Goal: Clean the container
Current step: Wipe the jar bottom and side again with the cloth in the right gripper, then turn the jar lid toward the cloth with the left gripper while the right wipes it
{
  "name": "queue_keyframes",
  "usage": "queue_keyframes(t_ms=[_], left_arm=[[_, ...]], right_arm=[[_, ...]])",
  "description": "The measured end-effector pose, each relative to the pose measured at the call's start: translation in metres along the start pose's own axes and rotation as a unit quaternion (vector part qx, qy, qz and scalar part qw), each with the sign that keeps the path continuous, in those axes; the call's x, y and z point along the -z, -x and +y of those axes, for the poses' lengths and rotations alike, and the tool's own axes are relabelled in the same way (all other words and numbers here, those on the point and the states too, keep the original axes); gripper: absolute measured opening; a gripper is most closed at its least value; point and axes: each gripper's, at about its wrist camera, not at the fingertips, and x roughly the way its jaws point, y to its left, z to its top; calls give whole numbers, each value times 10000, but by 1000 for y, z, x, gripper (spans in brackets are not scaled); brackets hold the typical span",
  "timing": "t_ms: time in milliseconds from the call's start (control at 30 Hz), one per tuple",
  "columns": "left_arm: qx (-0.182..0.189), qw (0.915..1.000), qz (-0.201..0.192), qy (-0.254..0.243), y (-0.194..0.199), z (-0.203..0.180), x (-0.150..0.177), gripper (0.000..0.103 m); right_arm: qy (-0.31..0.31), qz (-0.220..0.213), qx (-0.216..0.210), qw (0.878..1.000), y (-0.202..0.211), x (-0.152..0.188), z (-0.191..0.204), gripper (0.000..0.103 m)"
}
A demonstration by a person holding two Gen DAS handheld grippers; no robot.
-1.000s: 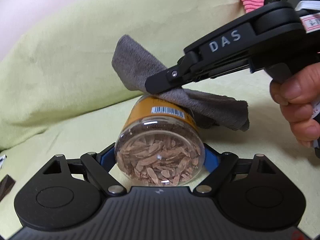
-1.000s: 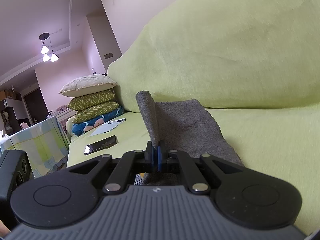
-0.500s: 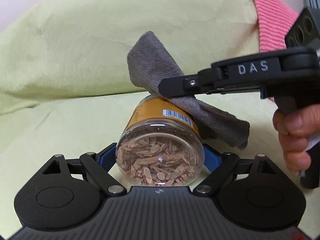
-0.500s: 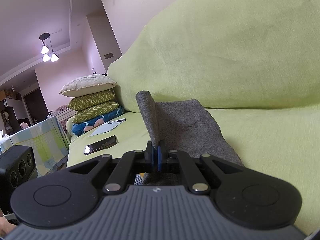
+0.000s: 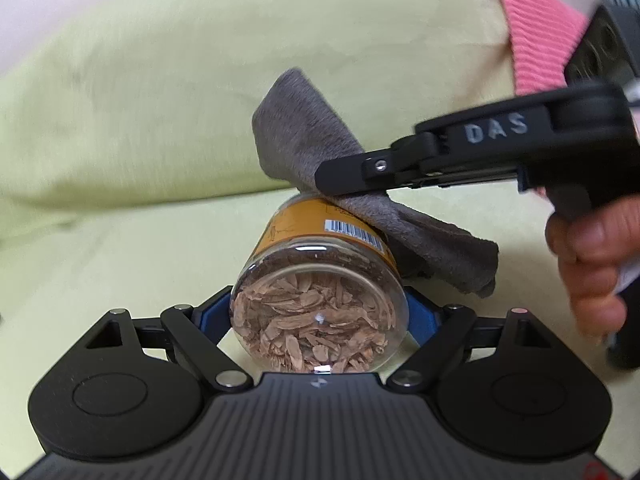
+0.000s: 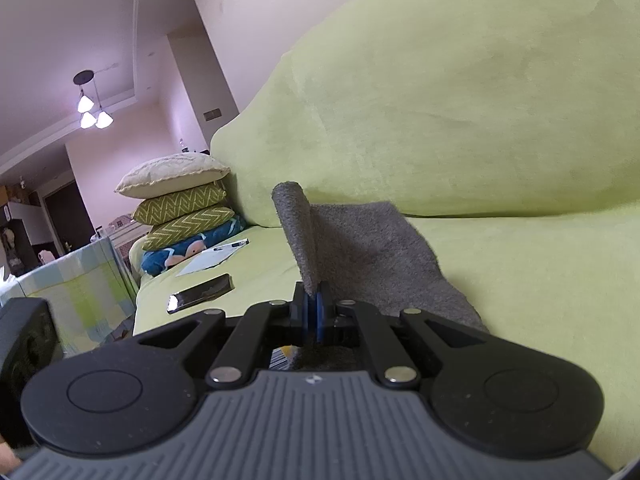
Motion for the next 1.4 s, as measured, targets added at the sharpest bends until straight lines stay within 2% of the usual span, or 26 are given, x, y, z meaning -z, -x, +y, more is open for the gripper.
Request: queue_keyframes(t_ms=[67, 100, 200, 400, 533, 700, 933, 1067, 1200, 1300, 1400], left_arm=[[-113, 9992, -141, -364, 8, -7, -3, 86], [-115, 9989, -228, -388, 13, -8, -4, 85], [-74, 9988, -408, -278, 23, -5, -8, 85], [3, 9990, -421, 127, 18, 7, -8, 86], [-87, 9986, -309, 415, -3, 12, -13, 86], [-259, 9989, -203, 324, -18, 1, -23, 85], [-45, 9997, 18, -225, -3, -13, -29, 85], [75, 9990, 419, -124, 5, -10, -37, 85], [68, 9985, 540, -20, -1, -11, -39, 85], [1, 9988, 486, 3, -14, -15, -37, 85], [-73, 9990, 378, 246, -24, -13, -33, 85]], right_arm=[[-266, -11, -102, 9996, 4, -1, -5, 3], [-442, -17, -178, 9989, 7, -2, -8, 3], [-839, 14, -332, 9959, 8, -1, -17, 3], [-949, 80, -301, 9950, 4, 1, -19, 3], [-996, 69, -224, 9947, 1, 1, -21, 3], [-1131, 35, -119, 9935, 1, 2, -29, 3], [-1290, 141, -339, 9910, 1, 2, -33, 3], [-1380, 291, -441, 9890, -3, 4, -32, 3], [-1280, 278, -185, 9912, -5, 7, -31, 3], [-1198, 59, 63, 9928, 1, 5, -32, 3], [-1210, -206, 239, 9922, 9, 2, -38, 3]])
